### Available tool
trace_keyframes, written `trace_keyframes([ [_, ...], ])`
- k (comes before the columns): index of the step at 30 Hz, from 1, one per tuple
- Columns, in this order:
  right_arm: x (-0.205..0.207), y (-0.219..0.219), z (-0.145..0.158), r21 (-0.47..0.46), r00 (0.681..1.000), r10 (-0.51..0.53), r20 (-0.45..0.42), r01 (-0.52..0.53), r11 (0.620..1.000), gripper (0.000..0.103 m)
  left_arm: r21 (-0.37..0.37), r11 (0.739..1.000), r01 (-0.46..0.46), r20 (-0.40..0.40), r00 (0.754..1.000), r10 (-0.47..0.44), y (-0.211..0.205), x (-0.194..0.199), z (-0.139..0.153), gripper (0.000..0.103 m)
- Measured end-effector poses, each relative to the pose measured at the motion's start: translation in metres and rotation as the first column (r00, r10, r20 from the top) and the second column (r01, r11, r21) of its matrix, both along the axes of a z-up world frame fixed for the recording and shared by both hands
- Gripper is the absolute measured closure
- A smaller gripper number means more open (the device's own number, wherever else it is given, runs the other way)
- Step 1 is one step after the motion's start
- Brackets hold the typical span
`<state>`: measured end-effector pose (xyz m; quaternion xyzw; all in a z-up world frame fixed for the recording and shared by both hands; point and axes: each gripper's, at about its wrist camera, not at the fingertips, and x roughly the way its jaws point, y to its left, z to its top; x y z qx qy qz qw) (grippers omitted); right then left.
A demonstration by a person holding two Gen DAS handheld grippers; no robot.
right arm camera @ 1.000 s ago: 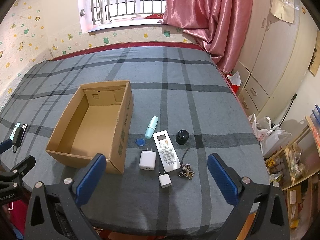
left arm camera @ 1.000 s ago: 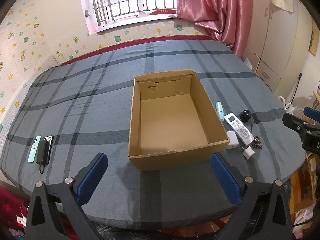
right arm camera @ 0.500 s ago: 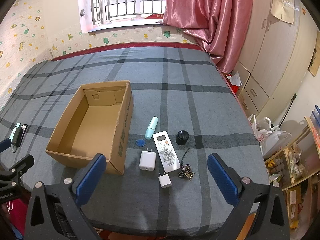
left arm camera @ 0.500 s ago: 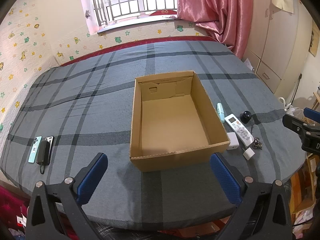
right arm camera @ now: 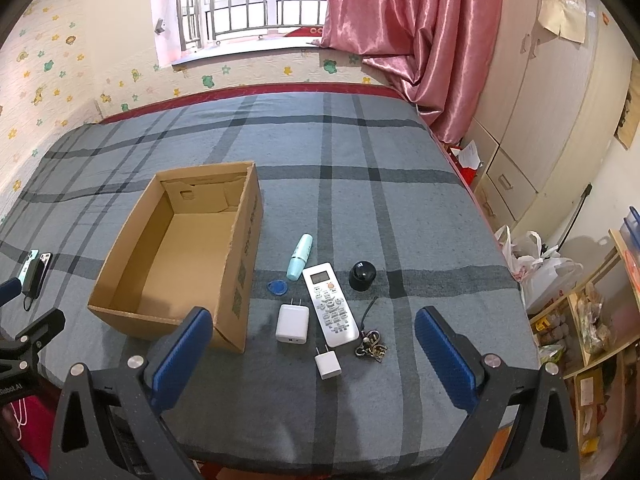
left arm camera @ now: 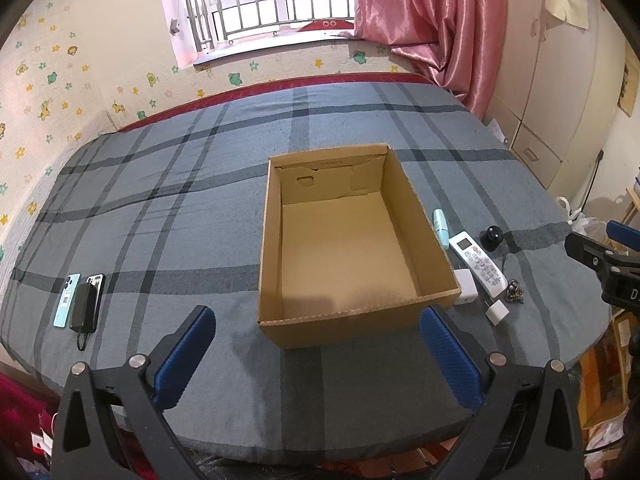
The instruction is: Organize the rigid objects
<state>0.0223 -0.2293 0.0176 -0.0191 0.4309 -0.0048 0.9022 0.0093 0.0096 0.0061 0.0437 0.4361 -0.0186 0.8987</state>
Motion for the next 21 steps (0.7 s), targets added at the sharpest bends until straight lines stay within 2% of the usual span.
trace_keyframes([
  [11,0.011,-0.002,0.0,-0.008,1.0,0.008,-0.001,-0.008,1.0,0.0,-0.023,1.0,-0.007,0.026,1.0,0.007,0.006,0.017,-0.001,0.0],
  [17,0.021,-0.004,-0.004,-0.009,1.0,0.005,-0.011,-0.005,1.0,0.0,-0.004,0.999,-0.045,0.05,0.998,0.045,0.023,0.044,-0.01,0.0],
  [21,0.027,-0.005,-0.009,-0.01,1.0,0.001,-0.024,-0.001,1.0,0.0,0.003,0.997,-0.073,0.031,0.997,0.073,0.035,0.063,-0.023,0.0],
])
